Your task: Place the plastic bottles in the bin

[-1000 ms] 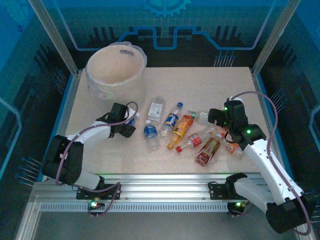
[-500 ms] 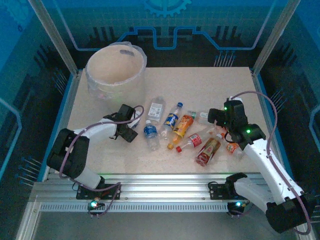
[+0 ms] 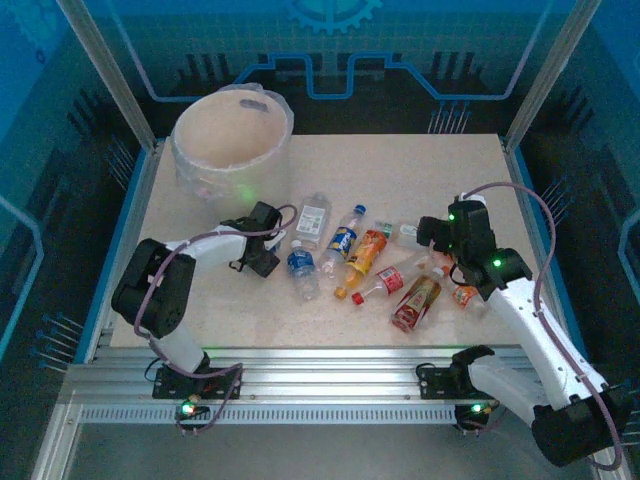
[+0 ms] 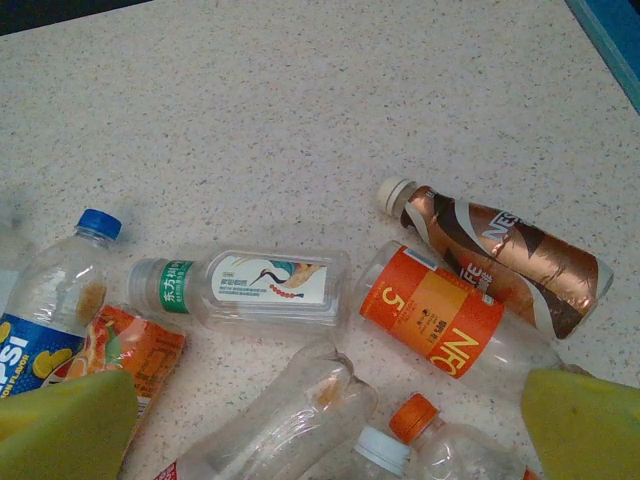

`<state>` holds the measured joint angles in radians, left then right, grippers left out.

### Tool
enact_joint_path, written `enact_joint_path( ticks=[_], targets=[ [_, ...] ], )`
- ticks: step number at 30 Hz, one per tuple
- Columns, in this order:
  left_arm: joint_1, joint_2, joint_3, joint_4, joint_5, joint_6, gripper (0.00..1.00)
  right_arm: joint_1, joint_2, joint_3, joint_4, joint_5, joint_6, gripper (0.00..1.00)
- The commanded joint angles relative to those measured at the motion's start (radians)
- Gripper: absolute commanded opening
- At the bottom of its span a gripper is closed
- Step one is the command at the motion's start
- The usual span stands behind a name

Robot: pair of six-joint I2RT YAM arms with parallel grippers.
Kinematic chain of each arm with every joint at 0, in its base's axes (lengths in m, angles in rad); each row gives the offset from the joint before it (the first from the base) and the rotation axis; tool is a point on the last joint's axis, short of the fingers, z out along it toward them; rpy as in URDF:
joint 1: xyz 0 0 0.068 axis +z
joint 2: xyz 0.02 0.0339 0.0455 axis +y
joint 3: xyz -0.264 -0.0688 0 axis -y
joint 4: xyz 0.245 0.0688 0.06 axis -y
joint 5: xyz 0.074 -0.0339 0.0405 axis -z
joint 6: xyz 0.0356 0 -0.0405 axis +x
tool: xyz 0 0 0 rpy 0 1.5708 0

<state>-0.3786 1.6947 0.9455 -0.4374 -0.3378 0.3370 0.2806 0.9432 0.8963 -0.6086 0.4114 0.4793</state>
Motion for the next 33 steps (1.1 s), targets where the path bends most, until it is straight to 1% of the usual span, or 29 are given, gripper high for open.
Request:
enact_joint_path(
  ticks=[1,2,6,11,15,19,24,28,33],
  targets=[
    [-0.013,0.025,0.021,-0.037,-0.020,-0.017,0.66,-0.008,-0.017,-0.011,0.009,0.020,0.011,1.00],
    [-0.013,0.023,0.023,-0.043,-0.020,-0.021,0.66,-0.008,-0.017,-0.011,0.009,0.020,0.010,1.00],
    [-0.020,-0.003,0.014,-0.052,-0.045,-0.021,0.56,-0.008,-0.020,-0.011,0.007,0.019,0.011,1.00],
    [-0.037,-0.068,0.001,-0.073,-0.074,-0.024,0.56,-0.008,-0.026,-0.011,0.007,0.019,0.014,1.00],
    [-0.071,-0.141,-0.001,-0.106,-0.106,-0.025,0.55,-0.008,-0.030,-0.011,0.007,0.017,0.015,1.00],
    [-0.115,-0.226,0.002,-0.143,-0.134,-0.029,0.55,-0.008,-0.035,-0.011,0.006,0.016,0.016,1.00],
    [-0.188,-0.339,0.016,-0.168,-0.142,-0.039,0.55,-0.007,-0.038,-0.011,0.007,0.012,0.021,1.00],
    [-0.234,-0.422,0.027,-0.153,-0.121,-0.048,0.55,-0.008,-0.038,-0.011,0.007,0.008,0.022,1.00],
    [-0.263,-0.504,0.041,-0.090,-0.022,-0.072,0.54,-0.008,-0.038,-0.011,0.010,0.003,0.024,1.00]
  ],
)
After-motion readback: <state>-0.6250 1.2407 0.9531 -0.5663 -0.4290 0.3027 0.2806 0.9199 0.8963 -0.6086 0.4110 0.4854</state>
